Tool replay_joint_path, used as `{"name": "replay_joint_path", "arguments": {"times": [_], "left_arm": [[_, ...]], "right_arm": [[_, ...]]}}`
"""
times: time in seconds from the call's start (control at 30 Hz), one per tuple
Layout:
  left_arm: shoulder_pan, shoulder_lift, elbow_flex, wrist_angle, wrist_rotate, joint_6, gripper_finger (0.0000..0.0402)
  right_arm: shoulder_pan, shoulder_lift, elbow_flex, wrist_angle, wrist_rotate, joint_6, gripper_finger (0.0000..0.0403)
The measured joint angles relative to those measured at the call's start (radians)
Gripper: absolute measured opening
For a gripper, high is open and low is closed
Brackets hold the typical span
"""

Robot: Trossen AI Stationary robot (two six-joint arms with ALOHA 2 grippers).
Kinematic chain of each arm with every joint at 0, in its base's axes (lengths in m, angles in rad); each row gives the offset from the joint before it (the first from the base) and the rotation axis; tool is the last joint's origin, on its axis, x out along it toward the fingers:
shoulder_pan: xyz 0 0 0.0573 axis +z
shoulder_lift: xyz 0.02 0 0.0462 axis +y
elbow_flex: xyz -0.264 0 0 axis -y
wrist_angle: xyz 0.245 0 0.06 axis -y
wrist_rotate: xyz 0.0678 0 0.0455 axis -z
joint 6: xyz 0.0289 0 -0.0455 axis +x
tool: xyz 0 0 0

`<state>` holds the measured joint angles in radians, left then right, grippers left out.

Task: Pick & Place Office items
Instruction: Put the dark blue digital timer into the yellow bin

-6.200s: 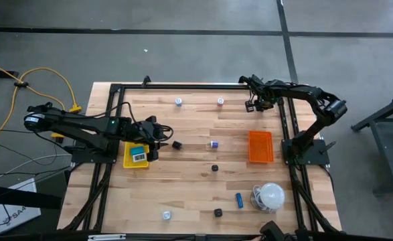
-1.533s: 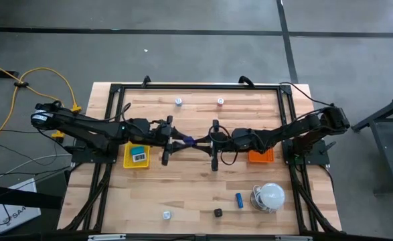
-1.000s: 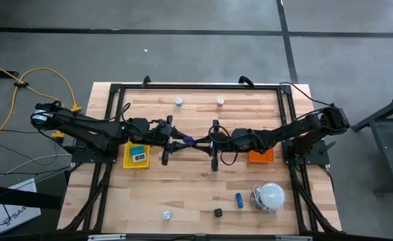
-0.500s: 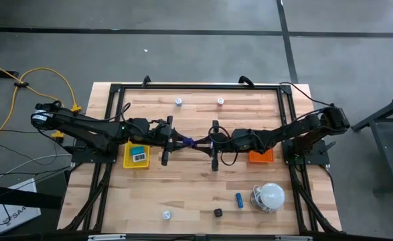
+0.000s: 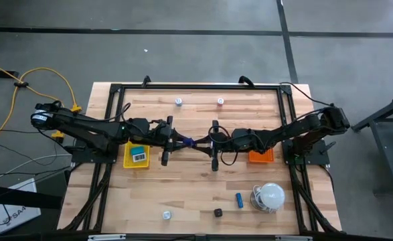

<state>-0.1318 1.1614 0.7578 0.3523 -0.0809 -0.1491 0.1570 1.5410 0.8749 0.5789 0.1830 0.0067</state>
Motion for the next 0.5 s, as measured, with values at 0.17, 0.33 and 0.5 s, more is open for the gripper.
{"name": "replay_joint_path", "arguments": {"times": [0.17, 0.33, 0.5], "left_arm": [[0.0, 0.0, 0.0, 0.0, -0.002, 0.002, 0.006], [0.0, 0.0, 0.0, 0.0, -0.001, 0.002, 0.006], [0.0, 0.0, 0.0, 0.0, 0.024, -0.018, 0.006]], "right_arm": [[0.0, 0.0, 0.0, -0.001, 0.001, 0.0, 0.0096], [0.0, 0.0, 0.0, -0.001, 0.001, 0.0, 0.0113], [0.0, 0.0, 0.0, -0.001, -0.003, -0.001, 0.0128]]}}
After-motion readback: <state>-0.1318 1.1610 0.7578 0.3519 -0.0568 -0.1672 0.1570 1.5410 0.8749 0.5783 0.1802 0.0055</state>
